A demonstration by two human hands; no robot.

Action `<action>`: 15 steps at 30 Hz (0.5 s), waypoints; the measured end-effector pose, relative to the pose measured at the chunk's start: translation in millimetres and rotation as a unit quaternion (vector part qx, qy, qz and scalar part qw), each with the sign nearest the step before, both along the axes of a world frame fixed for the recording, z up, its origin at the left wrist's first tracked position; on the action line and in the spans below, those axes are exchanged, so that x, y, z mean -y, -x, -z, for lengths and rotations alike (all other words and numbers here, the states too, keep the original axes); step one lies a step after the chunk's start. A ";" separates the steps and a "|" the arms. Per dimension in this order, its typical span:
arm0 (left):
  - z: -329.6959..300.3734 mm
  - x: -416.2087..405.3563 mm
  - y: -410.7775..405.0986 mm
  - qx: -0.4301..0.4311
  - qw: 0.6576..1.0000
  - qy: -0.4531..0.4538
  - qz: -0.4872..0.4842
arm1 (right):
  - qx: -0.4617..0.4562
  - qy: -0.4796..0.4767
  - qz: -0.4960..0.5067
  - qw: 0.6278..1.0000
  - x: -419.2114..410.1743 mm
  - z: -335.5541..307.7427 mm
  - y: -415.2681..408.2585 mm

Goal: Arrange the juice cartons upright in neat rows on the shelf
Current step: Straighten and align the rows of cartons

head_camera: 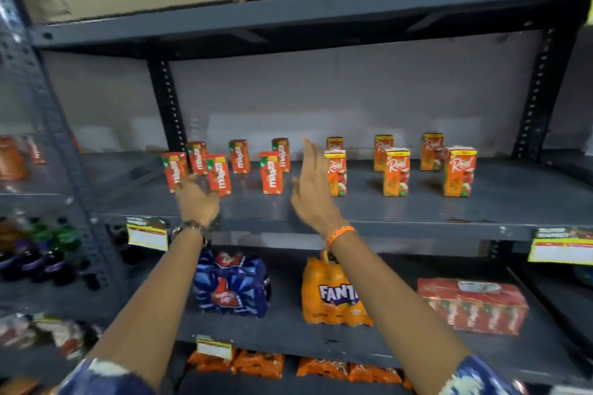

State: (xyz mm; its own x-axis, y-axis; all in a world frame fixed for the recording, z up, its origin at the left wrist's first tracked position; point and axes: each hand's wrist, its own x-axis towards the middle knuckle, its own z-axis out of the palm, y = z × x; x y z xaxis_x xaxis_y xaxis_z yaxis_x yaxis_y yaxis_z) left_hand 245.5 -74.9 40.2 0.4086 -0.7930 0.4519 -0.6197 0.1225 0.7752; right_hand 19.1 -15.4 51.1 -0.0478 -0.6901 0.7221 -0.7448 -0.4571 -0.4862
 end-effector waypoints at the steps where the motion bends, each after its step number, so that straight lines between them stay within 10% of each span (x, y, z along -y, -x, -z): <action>1: -1.5 8.9 -9.6 0.012 0.999 -0.026 0.024 | 0.005 -0.031 -0.015 0.999 9.9 0.8 -15.1; 15: -5.8 82.3 -45.7 0.112 0.953 -0.085 0.268 | 0.099 -0.236 0.046 0.966 88.6 3.4 -56.0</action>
